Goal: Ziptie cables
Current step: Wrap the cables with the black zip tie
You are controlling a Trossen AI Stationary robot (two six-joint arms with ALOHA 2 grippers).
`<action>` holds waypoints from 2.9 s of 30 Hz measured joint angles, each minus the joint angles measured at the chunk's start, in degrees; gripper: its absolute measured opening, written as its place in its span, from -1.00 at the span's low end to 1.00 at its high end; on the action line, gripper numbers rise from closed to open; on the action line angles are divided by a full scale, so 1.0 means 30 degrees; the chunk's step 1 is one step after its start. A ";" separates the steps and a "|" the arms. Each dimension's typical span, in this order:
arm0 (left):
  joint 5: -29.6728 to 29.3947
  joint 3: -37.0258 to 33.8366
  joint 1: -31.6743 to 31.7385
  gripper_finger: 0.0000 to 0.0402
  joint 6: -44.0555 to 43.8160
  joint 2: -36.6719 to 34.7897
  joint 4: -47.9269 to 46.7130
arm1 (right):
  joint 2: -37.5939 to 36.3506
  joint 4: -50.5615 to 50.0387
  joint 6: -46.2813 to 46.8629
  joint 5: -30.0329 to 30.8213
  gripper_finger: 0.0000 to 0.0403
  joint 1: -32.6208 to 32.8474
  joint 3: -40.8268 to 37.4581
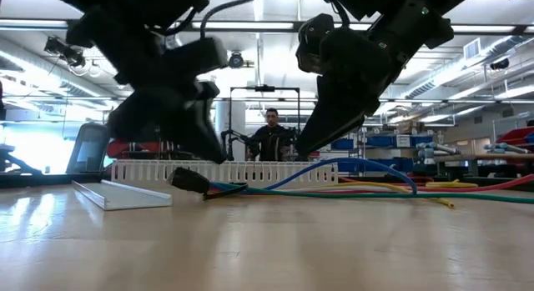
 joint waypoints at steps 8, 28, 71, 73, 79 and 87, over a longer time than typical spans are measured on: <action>-0.0487 -0.0041 0.0558 -0.83 0.4152 0.0007 -0.2870 | 0.0000 -0.0031 -0.0119 0.0015 -0.63 0.0000 0.0000; -0.1843 0.0014 0.1326 -0.87 0.6985 0.2611 0.0562 | -0.0022 -0.0165 -0.0313 0.0058 -0.63 -0.0007 0.0000; -0.2248 0.0475 0.1500 -0.48 0.8222 0.3270 0.2751 | -0.0022 0.0014 0.0029 0.0022 -0.63 0.0102 0.0000; -0.1591 0.0550 0.1664 -0.48 0.9142 0.3570 0.3098 | -0.0022 0.0083 0.0042 0.0022 -0.63 0.0102 0.0000; -0.2304 0.0520 0.1741 -0.69 1.0484 0.3840 0.3957 | -0.0022 0.0138 0.0044 0.0065 -0.63 0.0232 0.0000; -0.5445 0.1161 0.1545 -0.98 1.1975 0.4003 0.4091 | -0.0022 0.0216 0.0107 0.0973 -0.63 0.0425 0.0000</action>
